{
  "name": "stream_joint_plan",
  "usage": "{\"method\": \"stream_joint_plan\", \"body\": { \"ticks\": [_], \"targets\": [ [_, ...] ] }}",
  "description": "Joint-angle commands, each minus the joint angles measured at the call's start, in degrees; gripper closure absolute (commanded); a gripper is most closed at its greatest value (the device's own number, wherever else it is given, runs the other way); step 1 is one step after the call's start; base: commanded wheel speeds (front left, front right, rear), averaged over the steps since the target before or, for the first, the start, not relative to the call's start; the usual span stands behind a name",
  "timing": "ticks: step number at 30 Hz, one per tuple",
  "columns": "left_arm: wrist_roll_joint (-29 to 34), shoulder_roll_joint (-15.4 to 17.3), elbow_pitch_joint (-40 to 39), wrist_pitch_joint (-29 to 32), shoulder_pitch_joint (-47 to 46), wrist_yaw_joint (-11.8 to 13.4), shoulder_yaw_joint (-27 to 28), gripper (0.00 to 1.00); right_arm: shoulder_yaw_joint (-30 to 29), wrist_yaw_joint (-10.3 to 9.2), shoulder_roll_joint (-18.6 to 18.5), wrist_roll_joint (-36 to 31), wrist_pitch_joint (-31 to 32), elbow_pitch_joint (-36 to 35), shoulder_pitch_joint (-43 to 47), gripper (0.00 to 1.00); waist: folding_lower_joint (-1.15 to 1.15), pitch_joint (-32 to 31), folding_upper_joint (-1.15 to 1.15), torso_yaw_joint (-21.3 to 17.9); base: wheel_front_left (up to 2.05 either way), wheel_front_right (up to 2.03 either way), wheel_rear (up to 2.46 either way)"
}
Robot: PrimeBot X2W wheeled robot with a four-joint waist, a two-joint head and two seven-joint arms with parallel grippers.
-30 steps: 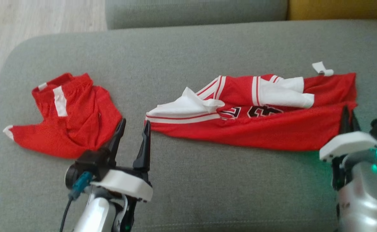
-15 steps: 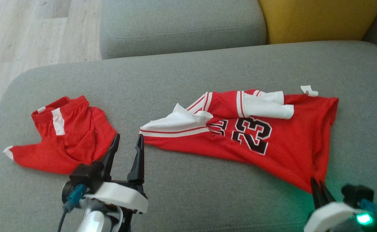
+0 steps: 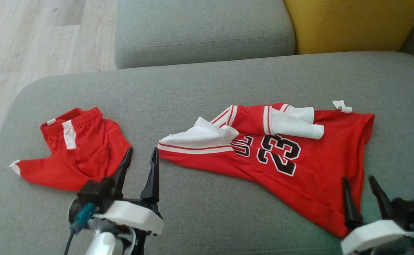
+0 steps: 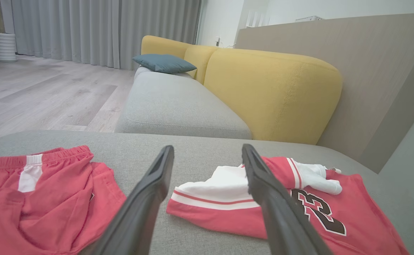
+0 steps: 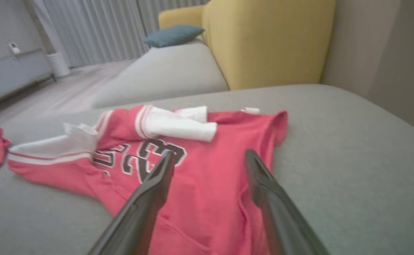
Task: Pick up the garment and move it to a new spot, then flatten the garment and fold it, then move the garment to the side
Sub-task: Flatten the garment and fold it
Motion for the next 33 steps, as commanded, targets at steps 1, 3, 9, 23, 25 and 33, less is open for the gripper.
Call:
{"method": "stream_joint_plan", "body": {
  "ticks": [1,3,9,23,25,33],
  "targets": [
    [-0.34,0.06,-2.20,-0.30,-1.42,-0.17,1.45,0.00,2.73,-0.04,-0.41,1.09,-1.85,-2.60,-3.31,0.00,0.00,0.08,0.00,0.35,0.00,0.00,0.00],
    [-0.30,0.06,-2.23,-0.30,-1.44,-0.25,1.18,0.00,4.20,-0.04,-0.36,1.94,-3.50,-2.80,-3.63,0.00,0.00,0.24,0.00,0.99,0.00,0.00,0.00],
    [-0.25,0.06,-2.10,-0.30,-1.47,-0.33,0.44,0.00,8.43,-0.04,-0.33,3.52,-5.82,-1.27,-5.78,0.00,0.00,1.16,0.00,3.38,0.00,0.00,0.00],
    [-0.94,0.06,-1.40,-0.30,-4.20,0.01,-2.77,0.00,19.10,-0.04,-4.52,6.17,-1.11,15.71,-24.26,0.00,0.00,6.29,0.00,14.54,0.00,0.00,0.00],
    [-1.10,0.06,-1.37,-0.30,-4.61,0.17,-3.10,0.00,20.36,-0.04,-5.60,6.31,-1.12,19.27,-26.88,0.00,0.00,6.81,0.00,15.84,0.00,0.00,0.00],
    [-1.45,0.06,-1.48,-0.30,-5.68,0.53,-3.99,0.00,24.45,-0.04,-7.98,8.11,-1.76,31.28,-34.82,0.00,0.00,8.68,0.00,19.36,0.00,0.00,0.00]
  ]
}}
